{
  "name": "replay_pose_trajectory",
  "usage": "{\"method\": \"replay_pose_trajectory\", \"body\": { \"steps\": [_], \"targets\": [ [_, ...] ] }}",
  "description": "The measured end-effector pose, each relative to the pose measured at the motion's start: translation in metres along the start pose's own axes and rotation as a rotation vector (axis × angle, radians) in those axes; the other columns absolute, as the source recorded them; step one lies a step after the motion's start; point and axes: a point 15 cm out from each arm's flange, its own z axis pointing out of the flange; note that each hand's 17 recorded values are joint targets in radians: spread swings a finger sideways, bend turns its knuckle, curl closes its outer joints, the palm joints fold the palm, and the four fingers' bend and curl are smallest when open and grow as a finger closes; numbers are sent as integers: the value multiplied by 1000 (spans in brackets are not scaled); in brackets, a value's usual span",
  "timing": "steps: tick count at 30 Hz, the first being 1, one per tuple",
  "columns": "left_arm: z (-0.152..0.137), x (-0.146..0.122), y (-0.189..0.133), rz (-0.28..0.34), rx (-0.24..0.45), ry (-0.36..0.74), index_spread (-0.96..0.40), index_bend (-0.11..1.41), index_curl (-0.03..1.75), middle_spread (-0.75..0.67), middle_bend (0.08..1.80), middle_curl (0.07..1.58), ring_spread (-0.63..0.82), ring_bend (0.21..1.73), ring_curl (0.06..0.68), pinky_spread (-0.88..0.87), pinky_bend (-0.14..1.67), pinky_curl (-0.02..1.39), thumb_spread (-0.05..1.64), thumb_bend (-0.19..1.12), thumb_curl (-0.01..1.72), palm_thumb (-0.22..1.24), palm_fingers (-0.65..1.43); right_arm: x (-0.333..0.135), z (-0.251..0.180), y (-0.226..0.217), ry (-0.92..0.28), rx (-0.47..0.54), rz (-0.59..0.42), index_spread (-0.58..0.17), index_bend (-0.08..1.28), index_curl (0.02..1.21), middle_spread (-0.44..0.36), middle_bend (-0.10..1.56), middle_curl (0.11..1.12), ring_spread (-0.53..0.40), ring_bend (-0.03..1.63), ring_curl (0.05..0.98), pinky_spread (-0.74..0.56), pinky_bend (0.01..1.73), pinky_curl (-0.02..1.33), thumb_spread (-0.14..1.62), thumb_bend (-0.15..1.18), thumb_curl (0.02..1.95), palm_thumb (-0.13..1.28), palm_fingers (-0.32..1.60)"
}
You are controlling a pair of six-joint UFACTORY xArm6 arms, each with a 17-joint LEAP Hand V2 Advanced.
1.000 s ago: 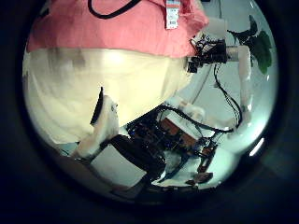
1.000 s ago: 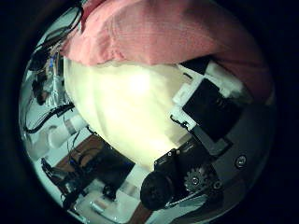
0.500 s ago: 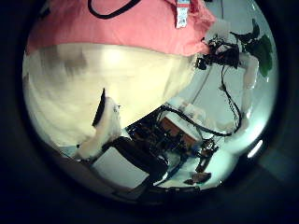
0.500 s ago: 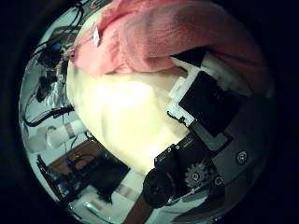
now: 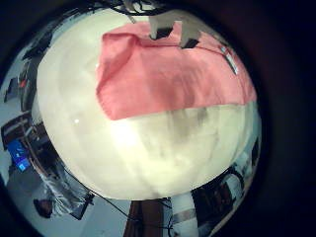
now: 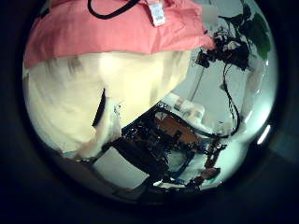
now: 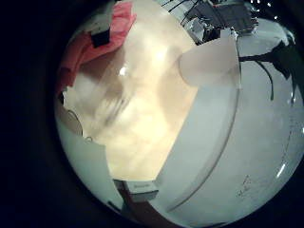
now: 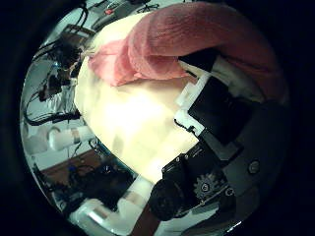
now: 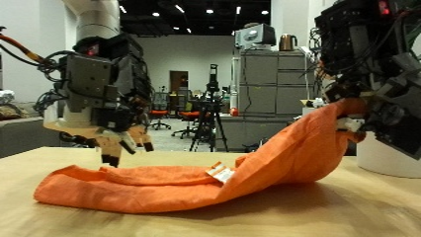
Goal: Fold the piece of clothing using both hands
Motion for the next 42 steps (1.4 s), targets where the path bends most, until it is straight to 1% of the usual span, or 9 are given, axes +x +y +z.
{"method": "replay_pose_trajectory", "body": {
  "steps": [5, 12, 16, 23, 28, 31, 34, 37, 42],
  "targets": [
    [11, -1, -6, -4, -17, 3, 166, 153, 256, 318, 172, 237, 529, 410, 230, 494, 290, 319, 1214, -15, 379, 584, -53, 3, -26, -1, 24, 54, 6, -313, 860, 748, -167, 1097, 627, -262, 1165, 532, -597, 954, 532, 1065, -22, 408, 901, 1223],
    [35, -10, -12, -4, -44, 23, 166, 153, 256, 317, 172, 237, 529, 411, 229, 503, 290, 319, 1214, -15, 379, 584, -53, -14, -54, -20, 42, 129, -44, -311, 863, 748, -168, 1102, 618, -257, 1170, 522, -600, 948, 524, 1055, -22, 402, 886, 1224],
    [46, -11, -12, 11, -34, 40, 166, 155, 259, 317, 172, 237, 529, 408, 228, 506, 286, 318, 1226, -14, 378, 586, -54, -27, -73, -35, 45, 178, -73, -309, 868, 748, -166, 1107, 614, -257, 1168, 518, -607, 945, 518, 1052, -20, 401, 881, 1226],
    [42, 2, -16, 36, 2, 66, 161, 153, 261, 308, 174, 239, 529, 406, 229, 508, 284, 317, 1232, -14, 375, 591, -52, -63, -104, -76, 53, 306, -145, -307, 869, 742, -169, 1106, 605, -258, 1168, 510, -609, 961, 513, 1046, -20, 398, 875, 1244],
    [32, -9, 0, 25, 35, 73, 165, 153, 261, 305, 173, 241, 529, 405, 229, 508, 284, 316, 1233, -14, 373, 591, -52, -99, -126, -109, 47, 391, -216, -311, 874, 736, -170, 1110, 598, -260, 1170, 505, -610, 959, 507, 1035, -23, 395, 862, 1254],
    [16, -31, 19, -15, 88, 85, 160, 154, 261, 304, 176, 244, 528, 406, 229, 506, 282, 316, 1233, -15, 373, 589, -45, -112, -135, -126, 47, 414, -250, -312, 876, 732, -170, 1116, 596, -261, 1171, 502, -610, 959, 503, 1030, -24, 391, 852, 1256],
    [7, -54, 38, -65, 105, 105, 156, 156, 263, 301, 176, 245, 528, 407, 229, 498, 279, 317, 1231, -17, 372, 586, -41, -132, -142, -146, 41, 425, -299, -312, 880, 730, -170, 1117, 593, -262, 1172, 501, -613, 958, 499, 1029, -24, 389, 848, 1250],
    [-4, -89, 64, -141, 147, 150, 154, 155, 263, 295, 176, 247, 526, 410, 230, 494, 284, 318, 1230, -15, 371, 583, -39, -151, -159, -170, 40, 452, -340, -312, 885, 727, -170, 1121, 591, -259, 1175, 500, -613, 950, 494, 1027, -21, 386, 850, 1248],
    [-22, -127, 103, -258, 257, 215, 153, 159, 267, 289, 178, 252, 520, 408, 230, 491, 282, 318, 1229, -15, 371, 583, -36, -196, -167, -209, 60, 469, -444, -308, 886, 724, -169, 1125, 587, -259, 1175, 497, -613, 952, 492, 1027, -21, 382, 850, 1245]
  ]
}}
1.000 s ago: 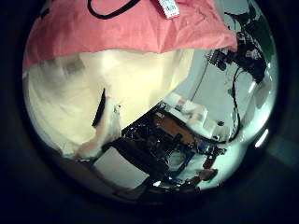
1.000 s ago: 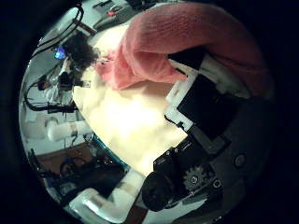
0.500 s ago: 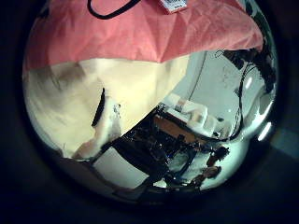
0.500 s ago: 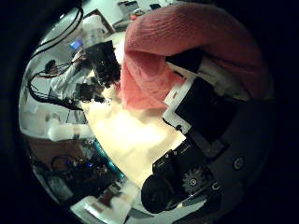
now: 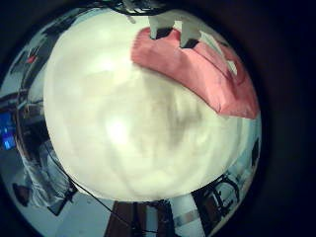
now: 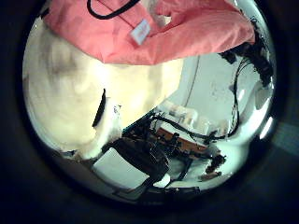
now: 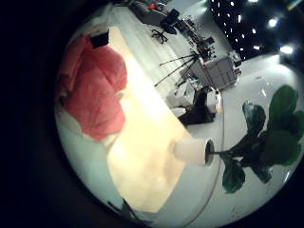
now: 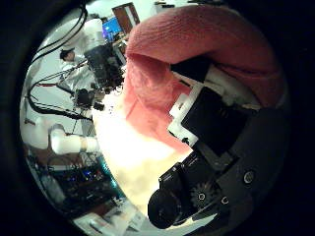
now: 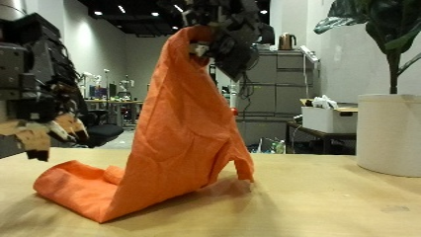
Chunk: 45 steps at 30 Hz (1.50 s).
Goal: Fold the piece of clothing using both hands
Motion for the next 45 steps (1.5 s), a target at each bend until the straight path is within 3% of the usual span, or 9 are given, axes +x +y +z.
{"method": "replay_pose_trajectory", "body": {
  "steps": [13, 18, 24, 28, 30, 32, 37, 41, 45],
  "targets": [
    [-4, -36, 29, -83, 49, 55, 152, 157, 274, 284, 179, 264, 514, 414, 231, 490, 282, 321, 1218, -19, 375, 578, -32, -89, 67, -106, -58, 13, -178, -311, 879, 714, -178, 1124, 576, -268, 1182, 491, -634, 932, 476, 1039, -27, 367, 814, 1231],
    [-11, -39, 36, -93, 75, 70, 152, 157, 275, 286, 179, 266, 513, 415, 231, 490, 282, 322, 1225, -20, 370, 550, -33, -128, 123, -105, -96, -41, -223, -315, 874, 710, -183, 1116, 570, -268, 1175, 488, -643, 930, 471, 1053, -21, 362, 807, 1232],
    [-17, -40, 49, -105, 87, 81, 155, 163, 281, 288, 177, 265, 513, 412, 229, 489, 282, 321, 1233, -16, 368, 536, -28, -146, 162, -123, -98, 26, -233, -329, 843, 697, -197, 1109, 561, -288, 1151, 476, -666, 919, 459, 1079, -16, 363, 814, 1201],
    [-18, -48, 59, -119, 92, 82, 156, 162, 284, 289, 177, 265, 513, 411, 229, 489, 282, 320, 1240, -14, 369, 536, -28, -150, 176, -126, -99, 36, -229, -377, 726, 658, -246, 980, 521, -343, 1081, 449, -696, 941, 447, 1100, -12, 364, 825, 991],
    [-17, -47, 58, -118, 89, 82, 156, 162, 285, 289, 177, 264, 513, 411, 229, 489, 282, 320, 1241, -14, 369, 536, -28, -141, 181, -125, -93, 41, -217, -423, 600, 655, -282, 873, 500, -380, 1069, 464, -673, 971, 479, 1114, -9, 368, 844, 622],
    [-17, -44, 57, -118, 86, 79, 156, 161, 285, 289, 177, 264, 513, 411, 229, 489, 282, 320, 1243, -14, 370, 536, -28, -140, 182, -123, -93, 36, -216, -460, 520, 613, -300, 751, 460, -368, 992, 439, -576, 952, 483, 1121, -11, 370, 853, 335],
    [-9, -35, 57, -103, 62, 80, 156, 161, 287, 290, 177, 264, 513, 412, 229, 489, 283, 319, 1250, -8, 376, 554, -29, -120, 177, -123, -79, 46, -188, -480, 381, 505, -245, 575, 390, -222, 821, 356, -222, 867, 441, 1120, -11, 386, 881, 55],
    [-4, -26, 56, -89, 50, 74, 157, 163, 289, 293, 177, 264, 513, 411, 229, 489, 283, 319, 1249, -11, 383, 570, -28, -94, 154, -128, -59, 80, -150, -463, 288, 439, -136, 440, 349, -54, 716, 309, 92, 854, 401, 1059, 3, 427, 964, -8],
    [-3, -16, 54, -79, 44, 63, 157, 162, 291, 294, 177, 264, 513, 411, 229, 489, 283, 319, 1251, -9, 390, 595, -28, -50, 120, -131, -31, 133, -79, -446, 237, 407, -73, 371, 332, 34, 657, 282, 245, 828, 365, 1017, -8, 458, 1009, 20]
  ]
}}
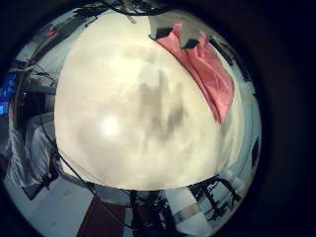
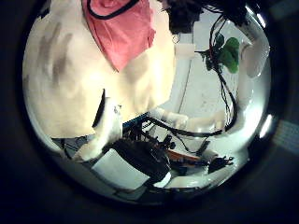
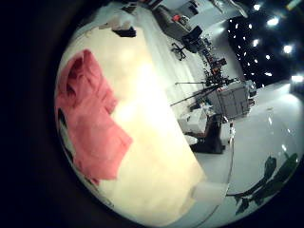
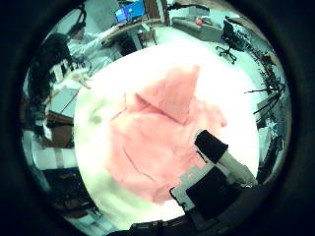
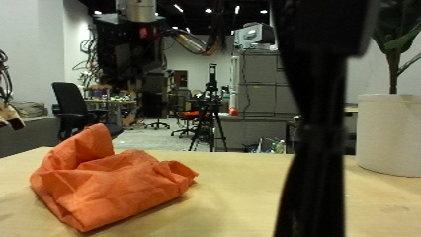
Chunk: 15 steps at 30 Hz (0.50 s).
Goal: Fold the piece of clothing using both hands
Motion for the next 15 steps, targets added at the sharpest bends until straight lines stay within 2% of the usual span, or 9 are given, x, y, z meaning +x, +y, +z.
{"method": "replay_pose_trajectory", "body": {
  "steps": [5, 10, 13, 15],
  "targets": [
    [-3, 13, -3, 29, 4, -15, 155, 164, 293, 300, 175, 262, 513, 412, 229, 489, 281, 319, 1244, -8, 405, 627, -29, 55, -50, 1, 54, 63, 79, -432, 192, 386, -40, 332, 328, 84, 617, 269, 330, 785, 329, 989, -20, 490, 1006, 80],
    [-1, 39, -9, 95, -11, -52, 152, 165, 295, 294, 177, 263, 513, 410, 228, 489, 277, 319, 1236, -10, 417, 642, -27, 102, -118, 7, 84, 132, 179, -430, 188, 376, -39, 321, 331, 84, 588, 258, 369, 748, 297, 975, -18, 514, 1000, 175],
    [0, 55, -14, 137, -22, -74, 152, 164, 295, 289, 177, 263, 512, 413, 229, 489, 277, 318, 1227, -11, 422, 651, -22, 122, -143, 38, 65, 84, 255, -431, 179, 371, -40, 305, 331, 76, 588, 259, 379, 746, 289, 972, -19, 525, 995, 192],
    [7, 68, -20, 186, -53, -98, 148, 166, 297, 274, 182, 266, 507, 414, 230, 484, 276, 319, 1221, -14, 426, 652, -13, 123, -156, 62, 20, 30, 309, -431, 178, 366, -40, 297, 332, 74, 583, 259, 380, 733, 280, 971, -22, 534, 976, 195]
  ]
}}
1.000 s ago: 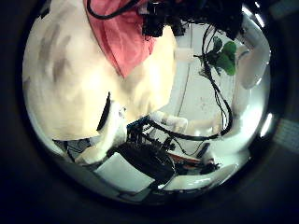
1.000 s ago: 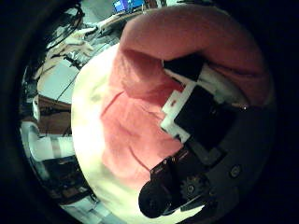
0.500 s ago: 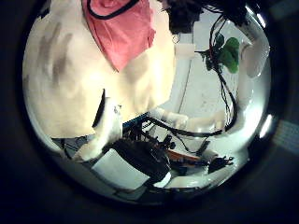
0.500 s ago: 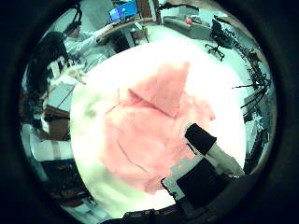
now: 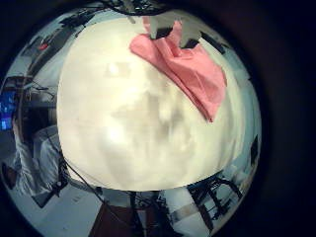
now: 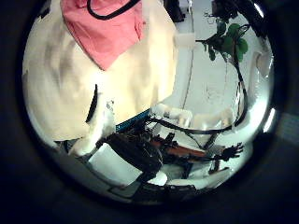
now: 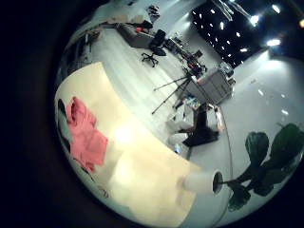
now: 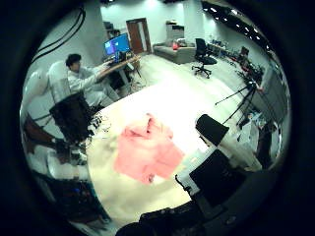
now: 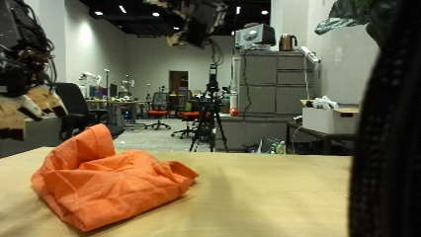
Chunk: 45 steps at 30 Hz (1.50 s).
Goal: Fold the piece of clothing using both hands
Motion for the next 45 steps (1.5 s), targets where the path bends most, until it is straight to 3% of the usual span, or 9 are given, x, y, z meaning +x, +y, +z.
{"method": "replay_pose_trajectory", "body": {
  "steps": [4, 7, 17, 20, 23, 28, 31, 35, 45],
  "targets": [
    [11, 14, -22, 77, -58, -65, 150, 170, 302, 277, 181, 269, 498, 415, 230, 476, 276, 319, 1216, -14, 430, 652, -8, 38, -27, 57, -70, -119, 159, -416, 174, 355, -40, 291, 336, 61, 555, 253, 367, 687, 257, 988, -23, 547, 943, 179],
    [34, 26, -40, 134, -140, -115, 155, 172, 306, 295, 159, 256, 499, 427, 234, 474, 286, 321, 1214, -14, 433, 652, -25, 61, -46, 94, -92, -183, 243, -410, 178, 351, -36, 271, 334, 72, 516, 246, 361, 662, 246, 1007, -19, 556, 937, 144],
    [84, 42, -75, 211, -301, -221, 145, 160, 300, 265, 179, 263, 493, 413, 229, 470, 280, 322, 1239, -11, 431, 655, -31, 95, -52, 197, -88, -325, 377, -395, 167, 328, -26, 239, 335, 102, 452, 233, 320, 567, 220, 1096, -15, 564, 912, 129],
    [99, 48, -79, 182, -347, -264, 144, 160, 299, 261, 182, 265, 492, 411, 228, 470, 274, 321, 1251, -10, 432, 658, -29, 111, -57, 229, -75, -346, 408, -394, 167, 322, -26, 236, 336, 98, 443, 234, 312, 549, 217, 1112, -16, 562, 900, 134],
    [99, 38, -86, 188, -372, -307, 144, 162, 298, 253, 185, 271, 491, 406, 227, 470, 268, 319, 1257, -11, 432, 659, -23, 113, -57, 236, -75, -352, 413, -393, 163, 313, -32, 234, 339, 93, 434, 234, 304, 529, 218, 1125, -14, 563, 895, 144],
    [114, 45, -81, 186, -439, -311, 143, 161, 297, 249, 185, 277, 490, 404, 226, 471, 263, 319, 1265, -12, 430, 655, -18, 119, -58, 246, -72, -364, 424, -388, 162, 303, -37, 236, 342, 83, 427, 236, 284, 503, 220, 1143, -15, 561, 877, 157],
    [121, 68, -86, 233, -459, -313, 143, 162, 297, 249, 185, 281, 487, 405, 226, 471, 259, 318, 1272, -9, 429, 663, -15, 122, -58, 250, -75, -368, 431, -386, 159, 298, -33, 240, 345, 81, 419, 235, 279, 493, 223, 1153, -12, 561, 880, 167],
    [123, 92, -89, 220, -469, -308, 143, 161, 297, 256, 182, 282, 485, 407, 227, 471, 260, 319, 1276, -10, 428, 665, -17, 126, -51, 270, -81, -397, 463, -385, 165, 295, -32, 235, 345, 78, 420, 236, 272, 482, 225, 1161, -13, 560, 884, 183],
    [135, 165, -98, 347, -477, -303, 170, 148, 285, 312, 176, 275, 488, 409, 228, 478, 265, 322, 1298, -10, 422, 670, -61, 119, -47, 283, -108, -441, 464, -379, 164, 291, -18, 227, 346, 80, 416, 236, 258, 447, 233, 1154, -14, 559, 893, 210]
  ]
}}
